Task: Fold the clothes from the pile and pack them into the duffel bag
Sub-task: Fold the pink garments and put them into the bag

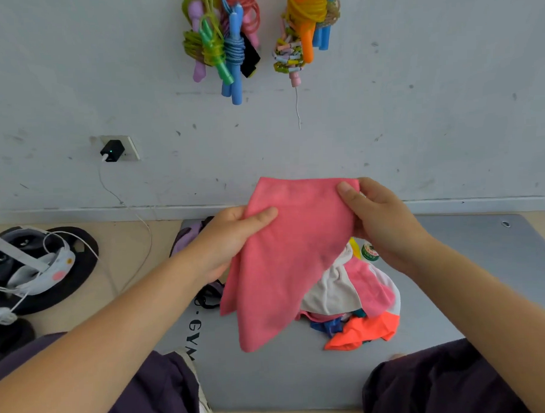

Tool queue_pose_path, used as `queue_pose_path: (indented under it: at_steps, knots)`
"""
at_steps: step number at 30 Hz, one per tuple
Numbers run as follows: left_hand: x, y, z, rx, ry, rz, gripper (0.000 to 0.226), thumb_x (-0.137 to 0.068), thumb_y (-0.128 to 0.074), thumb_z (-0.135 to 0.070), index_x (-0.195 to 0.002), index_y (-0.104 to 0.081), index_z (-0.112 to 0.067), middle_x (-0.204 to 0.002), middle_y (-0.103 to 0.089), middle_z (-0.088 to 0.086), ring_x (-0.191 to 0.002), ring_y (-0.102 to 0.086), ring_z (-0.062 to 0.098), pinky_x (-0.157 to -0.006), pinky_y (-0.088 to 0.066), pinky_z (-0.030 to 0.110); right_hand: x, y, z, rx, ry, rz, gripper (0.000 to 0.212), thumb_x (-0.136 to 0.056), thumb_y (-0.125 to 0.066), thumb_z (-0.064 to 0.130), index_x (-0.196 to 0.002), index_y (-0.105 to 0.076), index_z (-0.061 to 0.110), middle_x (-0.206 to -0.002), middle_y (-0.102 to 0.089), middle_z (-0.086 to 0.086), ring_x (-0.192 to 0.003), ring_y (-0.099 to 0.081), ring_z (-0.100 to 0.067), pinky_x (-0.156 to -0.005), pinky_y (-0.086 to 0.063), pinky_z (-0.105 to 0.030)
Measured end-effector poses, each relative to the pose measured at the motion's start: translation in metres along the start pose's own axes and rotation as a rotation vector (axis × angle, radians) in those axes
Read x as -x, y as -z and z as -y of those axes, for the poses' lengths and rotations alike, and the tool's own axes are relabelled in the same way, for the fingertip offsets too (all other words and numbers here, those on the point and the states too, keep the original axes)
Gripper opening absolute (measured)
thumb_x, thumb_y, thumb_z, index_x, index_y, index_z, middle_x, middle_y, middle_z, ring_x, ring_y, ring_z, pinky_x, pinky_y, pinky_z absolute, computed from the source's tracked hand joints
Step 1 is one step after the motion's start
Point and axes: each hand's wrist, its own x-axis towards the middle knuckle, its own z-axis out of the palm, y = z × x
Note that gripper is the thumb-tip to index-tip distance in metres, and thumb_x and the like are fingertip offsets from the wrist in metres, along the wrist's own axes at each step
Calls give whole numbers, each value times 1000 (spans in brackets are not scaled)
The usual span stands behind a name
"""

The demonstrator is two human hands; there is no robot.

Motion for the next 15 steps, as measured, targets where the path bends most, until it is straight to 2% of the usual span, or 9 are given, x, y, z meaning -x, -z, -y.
queue_pose_path:
  at_steps: [3,6,8,11,13,15]
  knots:
    - [-19,5,13,-7,45,-100,24,-90,-67,-26,-105,-72,-9,-103,-75,9,-91,-73,18,-69,-56,22,-24,-3,-17,-50,-170,78,30,-101,-49,33,-116,-62,11,-108,-70,-11,-92,-71,-21,-80,-59,-37]
    - [-43,7,28,31,50,-134,20,-94,-64,-20,-109,-69,-9,-98,-76,6,-84,-73,14,-66,-56,21,-51,-12,-39,-34,-203,56,33,-101,-50,31,-121,-59,6,-114,-67,-14,-100,-66,-26,-92,-55,-42]
    - [-61,10,38,30,24,-197,15,-93,-65,-22,-104,-70,-14,-94,-77,1,-81,-73,11,-64,-55,20,-68,-18,-51,-58,-167,17,28,-100,-53,30,-114,-61,7,-106,-65,-11,-91,-62,-23,-88,-54,-41]
    - [-83,17,56,48,-24,-270,13,-91,-69,-28,-98,-72,-18,-94,-77,-2,-85,-73,10,-66,-54,17,-84,-19,-71,-143,-76,-36,15,-92,-63,32,-93,-67,17,-89,-64,-5,-79,-60,-18,-75,-52,-36]
    - [-92,22,82,49,-22,-271,11,-90,-70,-30,-94,-74,-21,-93,-77,-4,-85,-72,7,-67,-53,16,-86,-14,-96,-158,-49,-29,12,-85,-70,37,-85,-71,25,-87,-67,-2,-82,-62,-16,-77,-53,-33]
    - [-93,22,124,-14,19,-294,10,-89,-70,-34,-84,-76,-27,-90,-76,-11,-85,-70,0,-70,-51,13,-78,-11,-135,-139,-76,-15,11,-82,-74,36,-85,-74,25,-90,-68,-1,-89,-62,-16,-84,-51,-33]
